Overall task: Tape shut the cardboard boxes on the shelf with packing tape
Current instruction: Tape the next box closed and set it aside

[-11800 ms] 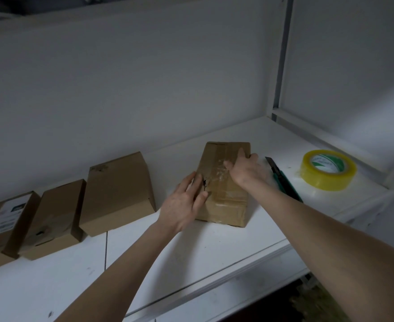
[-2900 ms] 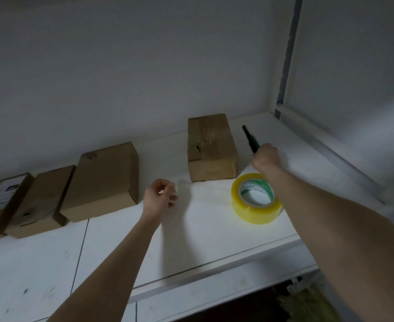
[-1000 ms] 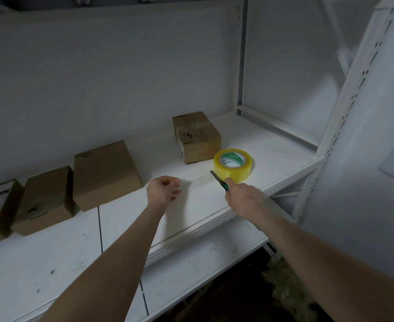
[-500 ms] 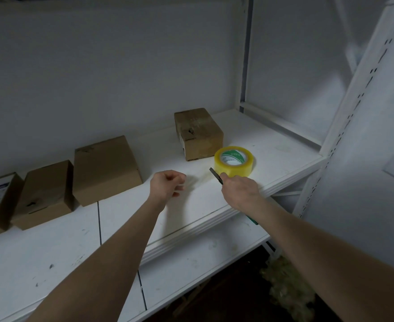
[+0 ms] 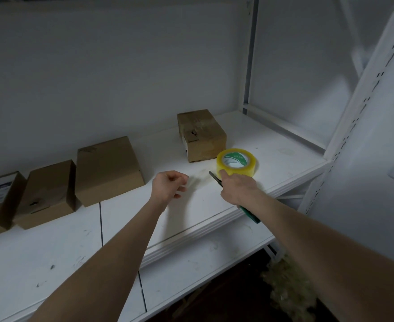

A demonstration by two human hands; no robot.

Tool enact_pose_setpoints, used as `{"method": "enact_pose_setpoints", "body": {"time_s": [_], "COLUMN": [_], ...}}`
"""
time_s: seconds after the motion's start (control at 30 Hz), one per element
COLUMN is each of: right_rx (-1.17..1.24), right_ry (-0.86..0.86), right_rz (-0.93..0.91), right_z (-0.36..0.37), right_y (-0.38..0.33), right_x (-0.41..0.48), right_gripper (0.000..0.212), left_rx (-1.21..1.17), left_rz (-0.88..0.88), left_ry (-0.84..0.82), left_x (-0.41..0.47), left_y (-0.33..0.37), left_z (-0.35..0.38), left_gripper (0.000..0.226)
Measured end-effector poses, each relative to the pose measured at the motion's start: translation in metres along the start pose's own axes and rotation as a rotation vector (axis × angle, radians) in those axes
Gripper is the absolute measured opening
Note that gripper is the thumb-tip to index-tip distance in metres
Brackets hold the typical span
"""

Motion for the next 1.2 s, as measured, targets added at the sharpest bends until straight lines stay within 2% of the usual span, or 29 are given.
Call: {"method": "enact_pose_setpoints", "body": {"time_s": [0.13,0.37,0.6,0.83,1.2], "right_rx": [0.009,0.025,0.017,0.005,-0.126], "right_ry": [-0.048,-0.179,-0.144,-0.001,0.108], "right_rz": [-0.025,-0.085,-0.087,-0.056,0.032], "right_z": [-0.009,-0.011,-0.004,-0.004,-0.003], "right_y": [0.0,-0.001,-0.001,0.006,0.03], "right_x": [0.003,0.009,0.013,0.021,0.032], "right_gripper": [0.078,0.086,0.081,0.05,0.045], "left_rx": [0.015,0.029,0.064,0.032,0.001], "left_rz": [0.001,0.025,0.051,0.011,0.017], "left_ry": [-0.005,0.025,0.134,0.157,0.1], "left_x": [0.0,0.003,0.015,0.021,0.026], "left_y": [-0.002,0.001,0.006,-0.002,0.009], "left_z": [-0.002,-0.01,-0.03,-0.036,-0.002], "left_gripper": [0.01,0.015,0.014,0.007,0.011]}}
Point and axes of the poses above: each hand's wrist, its own x-axis towards the middle knuckle, its own z-axis out of the palm, y = z × x, the point moved 6 cm from there along x, towards the middle knuckle, and after that the axes turned 14 degrees about -x, right-handed, at the moved point
